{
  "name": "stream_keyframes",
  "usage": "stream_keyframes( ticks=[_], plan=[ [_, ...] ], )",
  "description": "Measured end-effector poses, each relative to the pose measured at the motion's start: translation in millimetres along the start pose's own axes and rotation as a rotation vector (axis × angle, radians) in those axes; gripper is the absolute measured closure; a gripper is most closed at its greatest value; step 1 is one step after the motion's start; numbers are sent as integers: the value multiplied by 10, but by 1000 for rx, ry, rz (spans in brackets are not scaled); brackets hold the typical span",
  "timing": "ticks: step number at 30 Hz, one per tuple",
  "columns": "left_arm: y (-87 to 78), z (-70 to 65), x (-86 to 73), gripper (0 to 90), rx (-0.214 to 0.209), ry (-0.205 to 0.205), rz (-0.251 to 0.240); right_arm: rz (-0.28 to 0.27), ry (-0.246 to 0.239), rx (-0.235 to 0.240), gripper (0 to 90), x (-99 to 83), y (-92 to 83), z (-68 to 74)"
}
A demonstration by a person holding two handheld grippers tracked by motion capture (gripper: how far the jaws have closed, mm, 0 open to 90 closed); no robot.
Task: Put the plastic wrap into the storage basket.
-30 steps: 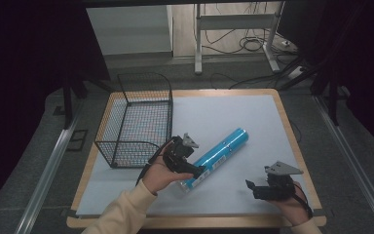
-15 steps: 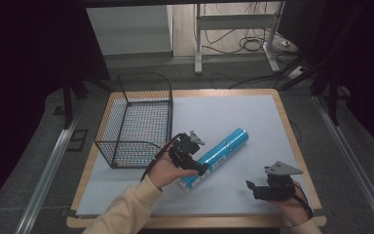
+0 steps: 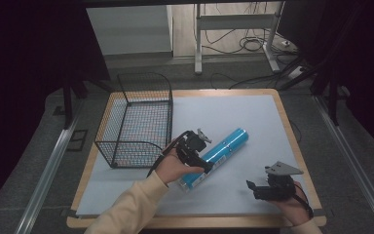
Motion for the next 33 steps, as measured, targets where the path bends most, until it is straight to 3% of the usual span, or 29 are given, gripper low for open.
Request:
stream_keyframes(
  ticks=[15,20,33],
  plan=[
    [258,-56,121,165,-12,21,69,3,-1,4,135,-7,4,-1],
    [368,-80,146,164,-12,45,108,7,-1,5,135,-12,9,3],
    [613,-105,184,163,-21,55,187,7,-2,9,135,-14,9,1]
  ],
)
Point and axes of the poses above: each handheld gripper's, and its own axes: y roughly forward along the jaws, x roughly out of its top, z roughly to its left, the point moved 9 cm from there along y, roughly forward along the jaws, and after that the axes turned 6 degrees about x, right-handed, at the moved point
